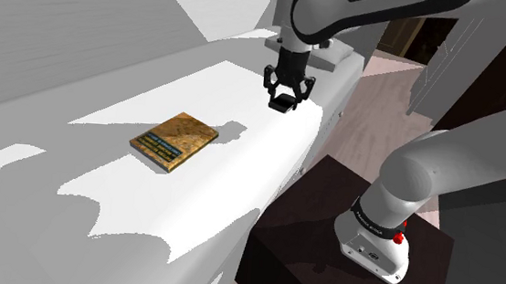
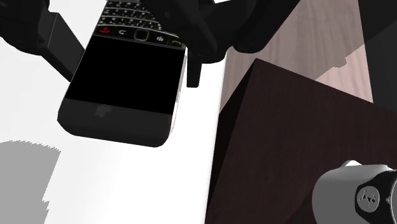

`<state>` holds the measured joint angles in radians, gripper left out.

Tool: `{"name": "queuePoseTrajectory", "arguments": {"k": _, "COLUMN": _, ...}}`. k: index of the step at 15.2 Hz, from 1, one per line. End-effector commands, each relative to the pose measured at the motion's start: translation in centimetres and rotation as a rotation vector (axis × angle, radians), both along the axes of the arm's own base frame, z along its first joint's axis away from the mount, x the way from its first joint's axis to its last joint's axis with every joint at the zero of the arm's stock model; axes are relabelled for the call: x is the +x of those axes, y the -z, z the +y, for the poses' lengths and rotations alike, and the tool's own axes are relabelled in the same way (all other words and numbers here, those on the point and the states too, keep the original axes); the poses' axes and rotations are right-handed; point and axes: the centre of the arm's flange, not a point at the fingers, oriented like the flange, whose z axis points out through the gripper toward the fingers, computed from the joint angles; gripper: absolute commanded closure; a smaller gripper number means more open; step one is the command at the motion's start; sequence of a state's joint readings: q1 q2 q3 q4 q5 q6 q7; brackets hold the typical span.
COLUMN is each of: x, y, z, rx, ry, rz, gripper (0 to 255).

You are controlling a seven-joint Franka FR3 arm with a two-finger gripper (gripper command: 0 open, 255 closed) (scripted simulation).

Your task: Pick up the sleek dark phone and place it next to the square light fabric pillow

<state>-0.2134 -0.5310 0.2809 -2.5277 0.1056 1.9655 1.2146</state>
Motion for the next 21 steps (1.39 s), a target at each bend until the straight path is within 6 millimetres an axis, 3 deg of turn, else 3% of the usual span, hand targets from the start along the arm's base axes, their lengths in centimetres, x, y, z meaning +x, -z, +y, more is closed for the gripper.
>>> {"name": "queuePoseTrajectory", "arguments": {"k": 1, "x": 0.1, "y": -1.1, "z": 0.0, "rx": 0.000, "ry": 0.000, "rz": 0.000, "gripper": 255}}
{"name": "queuePoseTrajectory", "arguments": {"k": 17, "x": 0.1, "y": -9.3, "z": 0.0, "rx": 0.000, "ry": 0.000, "rz": 0.000, "gripper": 255}}
{"name": "queuePoseTrajectory", "arguments": {"k": 21, "x": 1.4, "y": -9.3, "z": -5.1, "rx": 0.000, "ry": 0.000, "rz": 0.000, "gripper": 255}}
